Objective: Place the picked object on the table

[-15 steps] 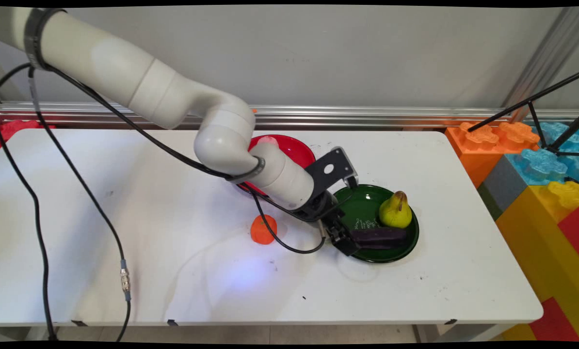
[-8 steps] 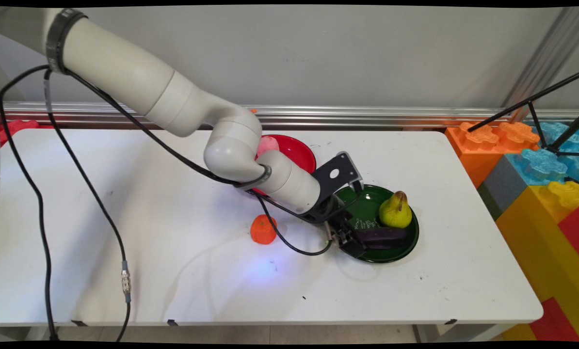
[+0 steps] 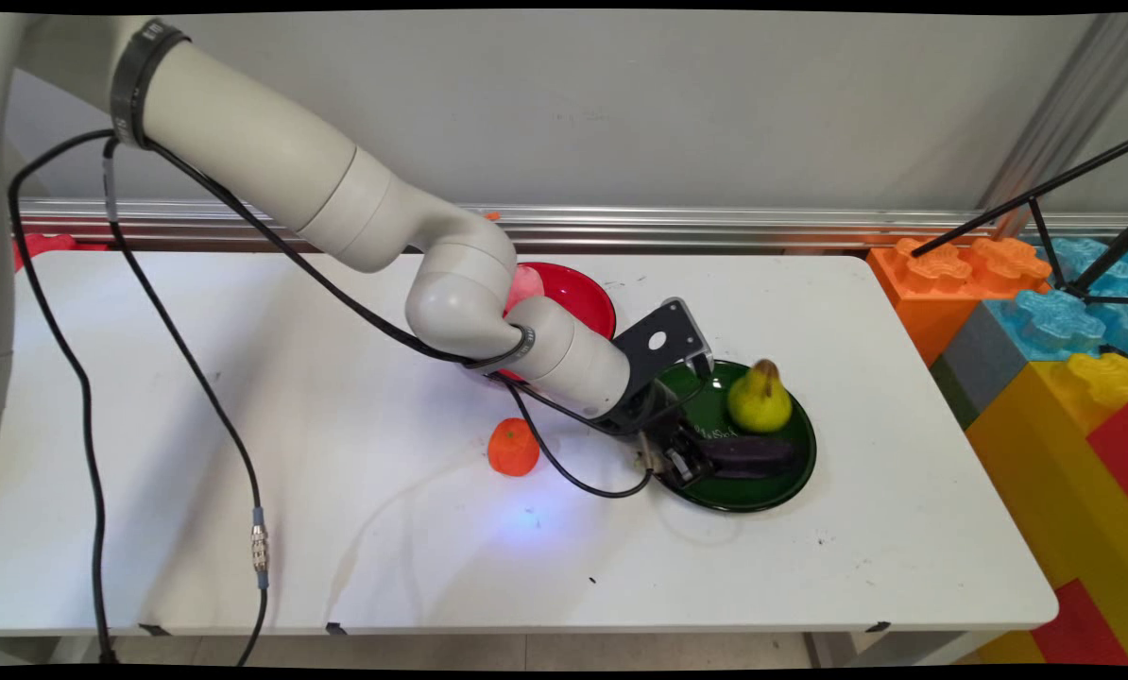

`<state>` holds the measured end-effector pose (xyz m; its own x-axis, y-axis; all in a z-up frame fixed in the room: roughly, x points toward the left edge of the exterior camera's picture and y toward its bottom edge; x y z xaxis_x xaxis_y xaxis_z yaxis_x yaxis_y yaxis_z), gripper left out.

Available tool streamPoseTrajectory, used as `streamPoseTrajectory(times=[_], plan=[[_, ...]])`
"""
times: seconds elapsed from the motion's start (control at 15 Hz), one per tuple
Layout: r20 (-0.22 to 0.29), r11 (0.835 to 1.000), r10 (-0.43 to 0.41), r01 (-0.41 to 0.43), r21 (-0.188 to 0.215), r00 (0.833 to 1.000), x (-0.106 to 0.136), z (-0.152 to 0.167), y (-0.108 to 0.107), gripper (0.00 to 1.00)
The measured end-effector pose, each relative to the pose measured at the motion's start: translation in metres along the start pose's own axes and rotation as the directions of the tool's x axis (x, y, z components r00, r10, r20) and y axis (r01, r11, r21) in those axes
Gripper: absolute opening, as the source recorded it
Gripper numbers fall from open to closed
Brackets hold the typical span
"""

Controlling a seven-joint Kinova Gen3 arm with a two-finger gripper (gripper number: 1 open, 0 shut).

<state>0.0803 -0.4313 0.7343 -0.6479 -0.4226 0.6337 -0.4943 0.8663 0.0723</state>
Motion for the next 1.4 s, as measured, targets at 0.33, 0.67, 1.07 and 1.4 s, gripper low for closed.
streamPoseTrajectory(times=[0.33,0.67,1.07,1.4], plan=[[-0.016,1.000,0.005,-0.005,-0.018,1.000,0.007,-0.004,0.003,0.00],[-0.035,0.999,0.021,-0.023,-0.033,0.999,0.022,-0.023,0.004,0.00],[-0.057,0.998,0.047,-0.049,-0.047,0.997,0.045,-0.061,-0.001,0.00],[-0.067,0.995,0.070,-0.075,-0.068,0.995,0.062,-0.100,0.002,0.00]])
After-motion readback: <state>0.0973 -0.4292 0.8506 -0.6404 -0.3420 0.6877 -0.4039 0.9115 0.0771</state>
